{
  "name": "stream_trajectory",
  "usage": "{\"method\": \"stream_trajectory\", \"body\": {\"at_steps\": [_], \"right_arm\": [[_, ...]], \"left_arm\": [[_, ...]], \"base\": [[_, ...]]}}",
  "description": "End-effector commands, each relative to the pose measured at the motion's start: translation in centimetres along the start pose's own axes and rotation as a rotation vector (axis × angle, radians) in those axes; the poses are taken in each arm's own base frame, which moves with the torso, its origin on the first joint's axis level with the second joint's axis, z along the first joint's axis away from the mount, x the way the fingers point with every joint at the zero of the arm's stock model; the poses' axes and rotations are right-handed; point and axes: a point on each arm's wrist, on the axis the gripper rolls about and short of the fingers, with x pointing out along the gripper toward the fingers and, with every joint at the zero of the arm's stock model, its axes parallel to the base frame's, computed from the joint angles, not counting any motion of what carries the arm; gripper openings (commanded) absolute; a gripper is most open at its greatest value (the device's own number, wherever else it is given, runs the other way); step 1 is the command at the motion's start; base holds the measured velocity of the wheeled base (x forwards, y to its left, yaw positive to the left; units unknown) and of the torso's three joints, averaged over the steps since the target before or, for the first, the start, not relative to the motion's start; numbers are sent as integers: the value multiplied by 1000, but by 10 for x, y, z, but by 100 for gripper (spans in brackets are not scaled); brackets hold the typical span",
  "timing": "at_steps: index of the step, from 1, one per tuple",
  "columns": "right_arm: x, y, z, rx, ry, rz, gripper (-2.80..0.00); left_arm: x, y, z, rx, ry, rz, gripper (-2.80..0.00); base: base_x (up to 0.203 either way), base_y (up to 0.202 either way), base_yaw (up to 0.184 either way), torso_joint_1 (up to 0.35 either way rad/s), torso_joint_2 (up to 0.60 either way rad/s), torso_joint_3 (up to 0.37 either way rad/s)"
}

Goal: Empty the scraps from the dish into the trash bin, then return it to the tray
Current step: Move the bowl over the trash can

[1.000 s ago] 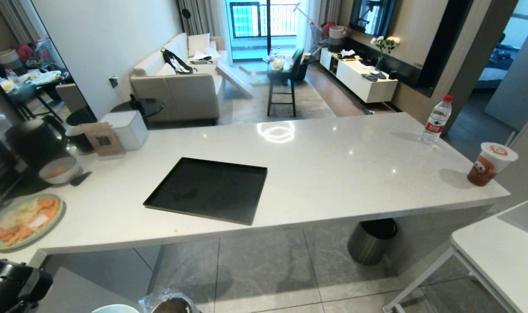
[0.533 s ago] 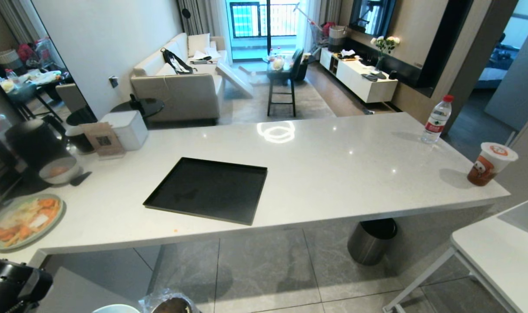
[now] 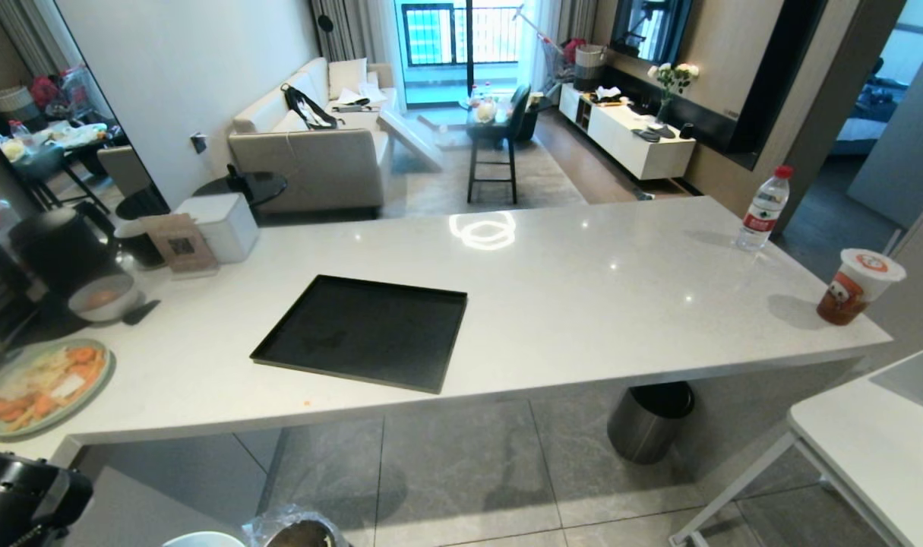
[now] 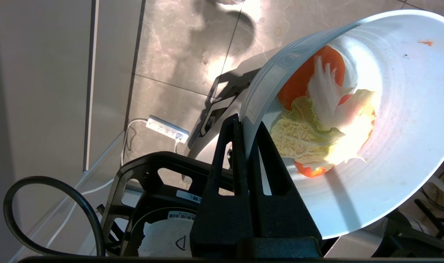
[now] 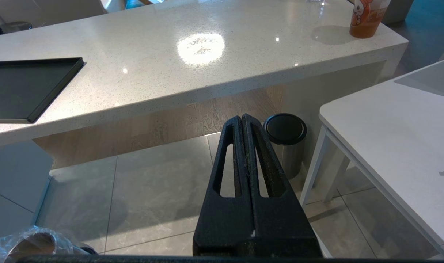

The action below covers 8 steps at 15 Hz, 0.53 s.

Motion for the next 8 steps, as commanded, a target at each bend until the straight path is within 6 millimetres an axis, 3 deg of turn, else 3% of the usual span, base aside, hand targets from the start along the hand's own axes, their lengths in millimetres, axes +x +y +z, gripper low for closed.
{"method": "stream_trajectory", "body": {"at_steps": [1,8], "right_arm": [[0,0,0,1,-1,0,-280],[0,0,0,1,1,0,-280]], "left_arm": [[1,-1,0,2,5,2,-280],[3,-3,3,4,19,6,-280]], "base": [[0,0,0,0,0,0],[0,0,0,0,0,0]]}}
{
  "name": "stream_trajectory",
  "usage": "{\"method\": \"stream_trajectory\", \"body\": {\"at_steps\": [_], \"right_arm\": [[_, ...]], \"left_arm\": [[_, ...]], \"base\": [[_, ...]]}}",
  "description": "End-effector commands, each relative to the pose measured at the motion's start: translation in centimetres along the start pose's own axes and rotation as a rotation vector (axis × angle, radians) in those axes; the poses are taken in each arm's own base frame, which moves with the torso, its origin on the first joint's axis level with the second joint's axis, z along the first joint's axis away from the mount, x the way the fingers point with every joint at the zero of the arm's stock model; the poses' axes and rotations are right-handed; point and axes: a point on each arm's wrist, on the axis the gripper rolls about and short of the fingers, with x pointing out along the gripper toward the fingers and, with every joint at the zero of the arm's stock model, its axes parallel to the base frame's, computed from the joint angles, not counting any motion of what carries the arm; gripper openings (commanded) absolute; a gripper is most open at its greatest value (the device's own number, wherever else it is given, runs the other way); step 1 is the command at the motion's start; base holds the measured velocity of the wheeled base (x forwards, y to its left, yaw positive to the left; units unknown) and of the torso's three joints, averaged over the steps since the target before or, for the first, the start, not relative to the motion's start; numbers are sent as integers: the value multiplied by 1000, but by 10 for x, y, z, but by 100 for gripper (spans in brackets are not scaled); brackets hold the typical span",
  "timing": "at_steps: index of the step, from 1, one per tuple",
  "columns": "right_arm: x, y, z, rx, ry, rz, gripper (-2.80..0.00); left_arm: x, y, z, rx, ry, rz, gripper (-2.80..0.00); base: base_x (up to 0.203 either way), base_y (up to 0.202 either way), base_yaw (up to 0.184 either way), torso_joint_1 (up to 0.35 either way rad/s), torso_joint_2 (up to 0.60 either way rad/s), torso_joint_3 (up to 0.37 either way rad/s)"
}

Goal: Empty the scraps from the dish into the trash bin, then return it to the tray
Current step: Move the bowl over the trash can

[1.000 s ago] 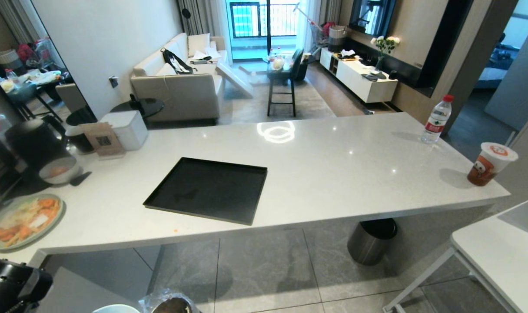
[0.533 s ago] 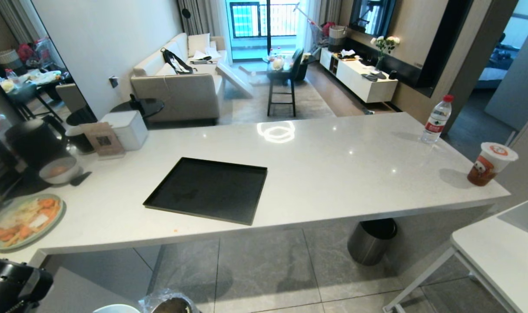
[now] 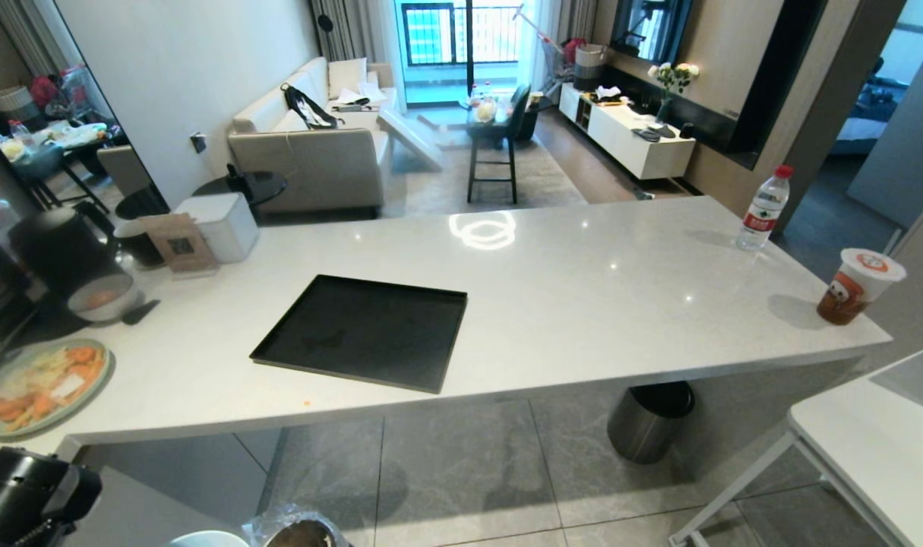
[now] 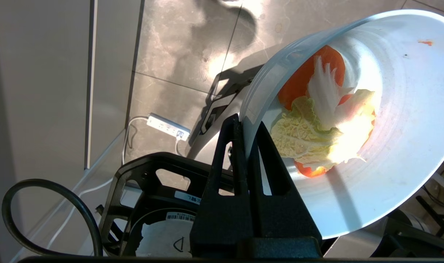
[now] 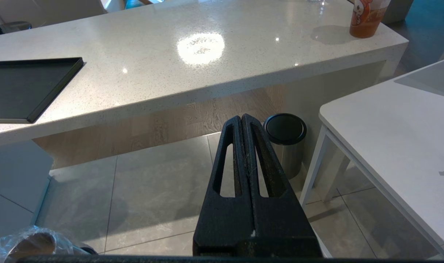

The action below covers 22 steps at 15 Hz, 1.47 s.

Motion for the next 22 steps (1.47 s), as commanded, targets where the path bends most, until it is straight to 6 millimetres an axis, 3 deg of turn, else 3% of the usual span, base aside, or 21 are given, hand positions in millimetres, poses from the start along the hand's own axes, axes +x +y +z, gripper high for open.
{"method": "stream_trajectory", "body": {"at_steps": [1,15,22], "right_arm": [[0,0,0,1,1,0,-280],[0,0,0,2,1,0,-280],[0,0,0,2,1,-2,-280]], "left_arm": [[1,0,0,-2,5,4,-280],[0,1,-1,-3,1,9,-280],[0,1,-1,-3,-2,8,-280]], "base": [[0,0,0,0,0,0],[0,0,0,0,0,0],[2,-11,150,2,8,2]]}}
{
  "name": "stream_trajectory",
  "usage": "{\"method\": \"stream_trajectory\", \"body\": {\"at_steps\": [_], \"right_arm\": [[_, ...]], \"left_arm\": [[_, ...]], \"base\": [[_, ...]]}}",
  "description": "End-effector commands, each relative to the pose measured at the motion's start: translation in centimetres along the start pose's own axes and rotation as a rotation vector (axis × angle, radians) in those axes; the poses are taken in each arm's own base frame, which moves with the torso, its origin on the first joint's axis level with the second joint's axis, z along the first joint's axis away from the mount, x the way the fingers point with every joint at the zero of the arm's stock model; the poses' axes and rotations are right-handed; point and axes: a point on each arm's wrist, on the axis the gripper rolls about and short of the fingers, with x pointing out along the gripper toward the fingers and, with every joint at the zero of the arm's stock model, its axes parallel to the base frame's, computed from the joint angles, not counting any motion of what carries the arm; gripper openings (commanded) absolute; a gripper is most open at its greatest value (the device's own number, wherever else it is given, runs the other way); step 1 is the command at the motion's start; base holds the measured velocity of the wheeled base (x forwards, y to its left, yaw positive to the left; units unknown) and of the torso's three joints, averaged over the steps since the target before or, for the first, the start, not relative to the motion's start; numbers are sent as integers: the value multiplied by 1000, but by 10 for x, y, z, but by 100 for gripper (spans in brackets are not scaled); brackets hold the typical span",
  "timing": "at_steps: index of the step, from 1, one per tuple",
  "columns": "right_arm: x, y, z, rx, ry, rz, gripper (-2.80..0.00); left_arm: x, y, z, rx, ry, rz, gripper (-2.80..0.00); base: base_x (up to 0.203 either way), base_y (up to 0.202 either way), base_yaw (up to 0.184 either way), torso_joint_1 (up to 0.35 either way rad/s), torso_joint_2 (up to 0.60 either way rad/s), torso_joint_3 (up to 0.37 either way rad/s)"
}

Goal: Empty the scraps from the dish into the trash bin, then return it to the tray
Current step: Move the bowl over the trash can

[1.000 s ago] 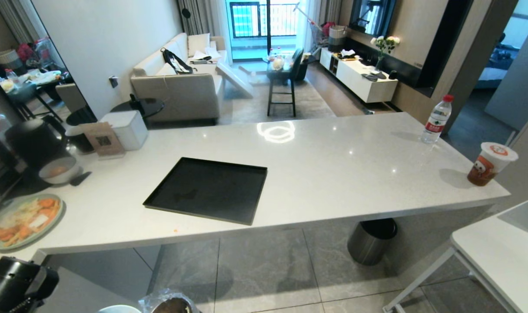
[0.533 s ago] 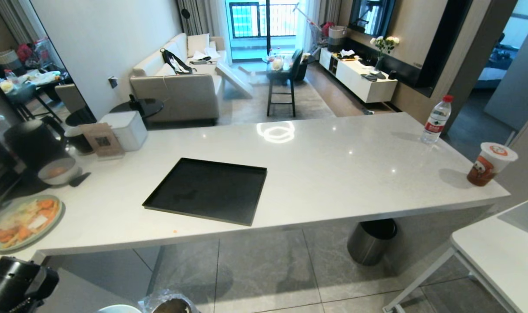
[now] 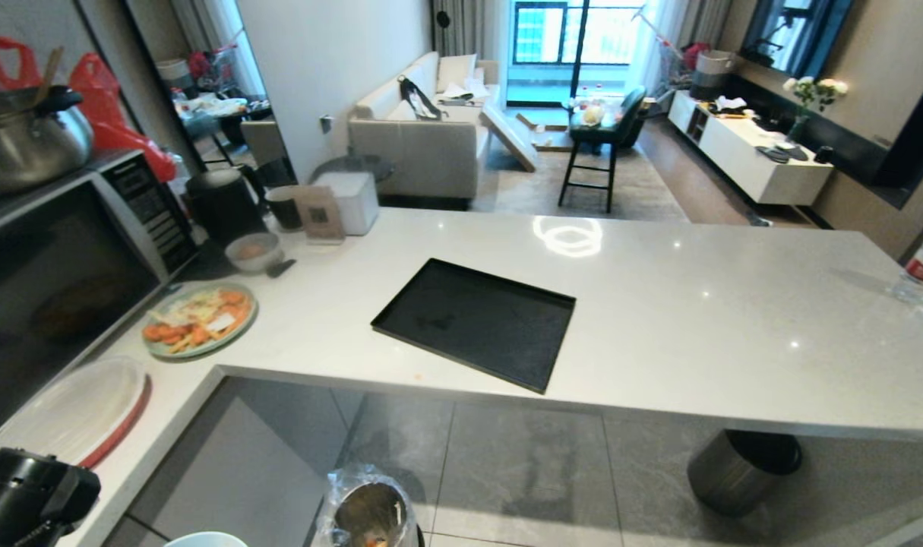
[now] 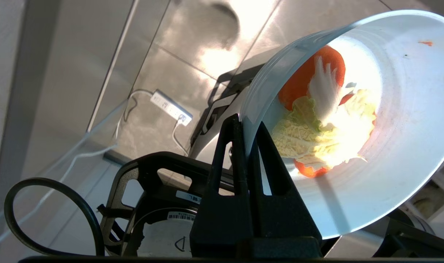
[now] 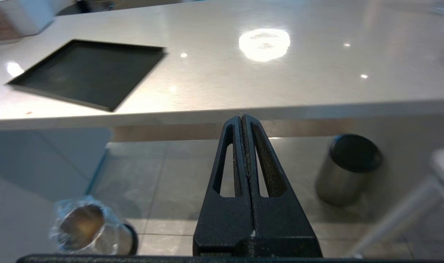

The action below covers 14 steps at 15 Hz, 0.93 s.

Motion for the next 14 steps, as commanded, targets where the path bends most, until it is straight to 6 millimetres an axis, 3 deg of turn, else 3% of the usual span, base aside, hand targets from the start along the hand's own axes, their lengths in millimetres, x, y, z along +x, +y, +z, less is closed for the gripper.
{"method": "stream_trajectory", "body": {"at_steps": [1,5,14], "right_arm": [[0,0,0,0,-1,1,-280],[0,0,0,0,-1,1,-280],[0,0,0,0,-1,1,-280]], "left_arm": [[0,0,0,-1,0,1,-280],[-1,0,0,7,-4,-1,-280],[-1,1,-1,9,-4,1,-280]], "base": [[-2,-8,170,-2,7,2],[0,-8,125,1,5,4],[0,0,0,0,0,0]]}}
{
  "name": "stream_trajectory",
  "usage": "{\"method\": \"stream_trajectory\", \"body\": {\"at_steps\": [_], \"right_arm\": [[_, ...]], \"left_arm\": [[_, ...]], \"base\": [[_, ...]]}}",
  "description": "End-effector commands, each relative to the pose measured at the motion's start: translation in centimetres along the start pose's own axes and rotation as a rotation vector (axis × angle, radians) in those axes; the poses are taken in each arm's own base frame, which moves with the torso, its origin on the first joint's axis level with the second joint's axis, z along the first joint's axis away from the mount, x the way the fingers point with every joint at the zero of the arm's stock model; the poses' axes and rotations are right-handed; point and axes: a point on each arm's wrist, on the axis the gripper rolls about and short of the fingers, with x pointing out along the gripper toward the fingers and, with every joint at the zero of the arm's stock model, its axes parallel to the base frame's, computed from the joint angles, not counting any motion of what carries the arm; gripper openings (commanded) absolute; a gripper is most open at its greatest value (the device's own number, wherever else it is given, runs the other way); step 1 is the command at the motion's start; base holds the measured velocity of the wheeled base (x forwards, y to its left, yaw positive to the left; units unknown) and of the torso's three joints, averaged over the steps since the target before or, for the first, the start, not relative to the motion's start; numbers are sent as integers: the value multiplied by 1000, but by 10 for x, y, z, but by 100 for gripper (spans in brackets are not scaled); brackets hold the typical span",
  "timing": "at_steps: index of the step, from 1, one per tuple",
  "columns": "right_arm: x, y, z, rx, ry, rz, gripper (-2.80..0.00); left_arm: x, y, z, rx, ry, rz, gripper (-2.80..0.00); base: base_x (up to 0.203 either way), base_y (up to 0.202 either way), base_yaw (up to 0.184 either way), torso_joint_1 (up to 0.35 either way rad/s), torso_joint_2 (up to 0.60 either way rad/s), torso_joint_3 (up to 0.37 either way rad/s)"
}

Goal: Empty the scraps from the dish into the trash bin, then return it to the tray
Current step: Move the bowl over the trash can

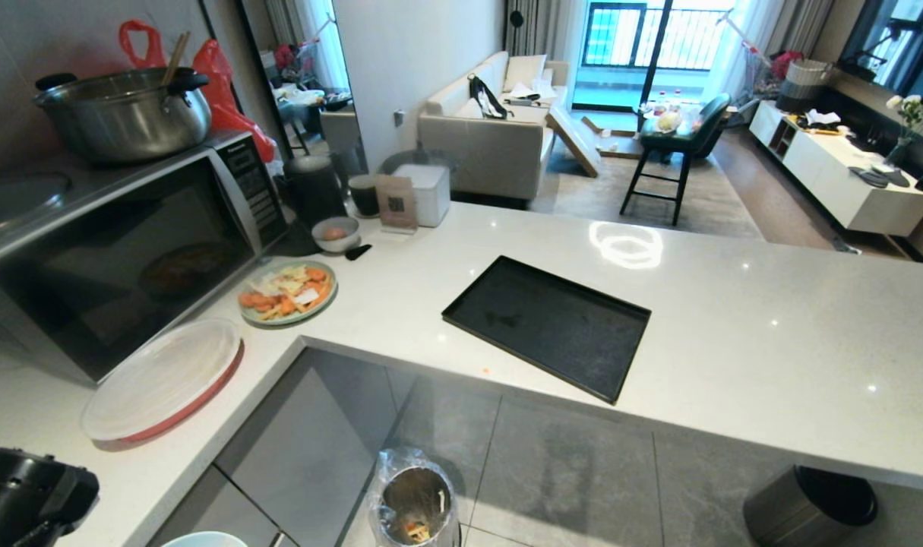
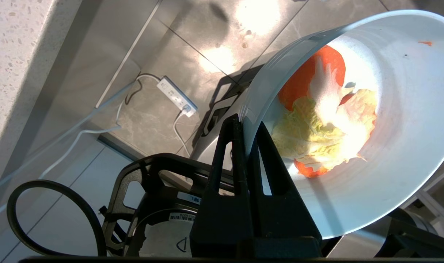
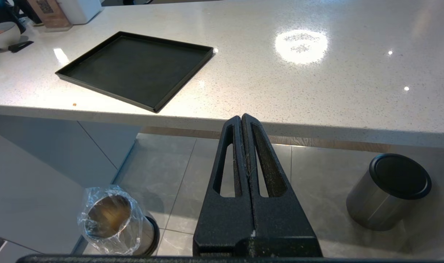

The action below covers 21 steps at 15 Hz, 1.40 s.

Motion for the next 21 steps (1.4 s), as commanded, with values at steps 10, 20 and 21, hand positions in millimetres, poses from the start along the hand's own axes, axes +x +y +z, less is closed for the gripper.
{"method": "stream_trajectory", "body": {"at_steps": [10,20,21], "right_arm": [[0,0,0,1,-1,0,-280],[0,0,0,1,-1,0,-280],[0,0,0,1,-1,0,-280]], "left_arm": [[0,0,-1,-4,0,2,-280],[0,0,-1,-4,0,2,-280],[0,0,-1,-4,0,2,-280]], "base": [[0,0,0,0,0,0],[0,0,0,0,0,0],[0,0,0,0,0,0]]}}
